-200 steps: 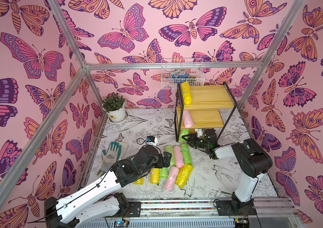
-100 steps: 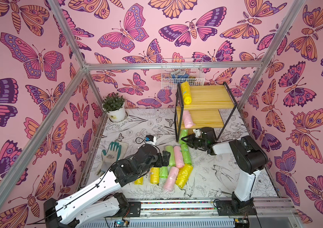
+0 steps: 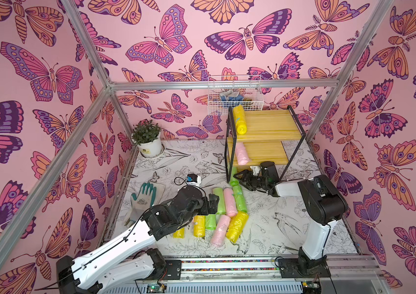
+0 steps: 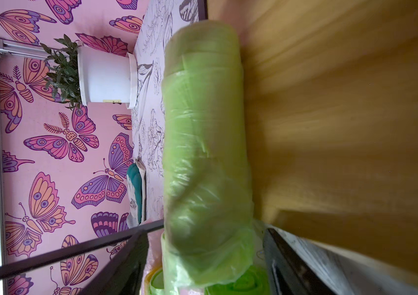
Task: Sort the rolls of trash bags by color and place them on the shelf
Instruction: Place the roll of trash bags on the shelf, then pick up the roll of trash bags from the center of the board.
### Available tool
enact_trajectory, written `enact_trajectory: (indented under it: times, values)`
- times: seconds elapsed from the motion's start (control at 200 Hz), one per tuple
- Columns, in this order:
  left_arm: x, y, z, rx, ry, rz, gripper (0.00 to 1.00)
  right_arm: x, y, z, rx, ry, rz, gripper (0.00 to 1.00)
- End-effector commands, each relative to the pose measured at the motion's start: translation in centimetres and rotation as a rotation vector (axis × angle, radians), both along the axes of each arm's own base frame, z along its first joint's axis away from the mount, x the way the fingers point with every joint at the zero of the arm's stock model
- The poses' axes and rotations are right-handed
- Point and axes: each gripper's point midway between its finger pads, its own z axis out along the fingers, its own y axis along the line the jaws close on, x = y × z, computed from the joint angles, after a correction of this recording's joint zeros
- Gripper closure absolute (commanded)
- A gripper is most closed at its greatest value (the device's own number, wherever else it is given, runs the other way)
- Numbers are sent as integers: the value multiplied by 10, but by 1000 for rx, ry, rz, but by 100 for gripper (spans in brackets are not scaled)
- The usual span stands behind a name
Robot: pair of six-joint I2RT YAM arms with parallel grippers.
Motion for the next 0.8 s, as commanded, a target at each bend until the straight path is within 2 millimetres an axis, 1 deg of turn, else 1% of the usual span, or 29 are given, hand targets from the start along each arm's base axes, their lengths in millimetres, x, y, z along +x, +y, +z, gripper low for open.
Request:
enact_trajectory:
  times: [0.0, 0.145, 0.205, 0.29, 0.411, 0.466, 0.496, 0.506, 0.531, 0.691, 0.796]
  values:
    - [0, 3, 1, 18, -1, 0, 0, -4, -5, 16, -32, -28, 11, 26]
    - [0, 3, 2, 10, 3, 1, 0, -17, -11, 22, -53, -24, 18, 27]
    - [-1, 3, 3, 5, 3, 2, 0, -25, -15, 20, -83, -6, 19, 26]
    - [-1, 3, 3, -1, 6, 4, 0, -36, -27, 16, -147, 17, 0, 25]
    - [-1, 4, -2, 0, 21, 15, 0, -56, -37, 13, -193, 44, 8, 25]
    - [-2, 3, -4, -4, 34, 16, 0, -65, -39, 12, -198, 53, 14, 24]
    - [-3, 2, -5, -7, 41, 14, 0, -70, -40, 7, -201, 71, 19, 24]
    - [-3, 2, -6, -8, 44, 13, 0, -71, -40, 14, -194, 53, 19, 24]
    - [-3, 1, -6, -11, 49, 13, 0, -75, -41, 16, -194, 49, 23, 24]
    - [-4, 0, -11, -14, 76, 19, 0, -100, -48, 14, -222, 64, 40, 24]
    - [-5, -2, -18, -5, 105, 21, 0, -118, -45, 13, -254, 67, 74, 22]
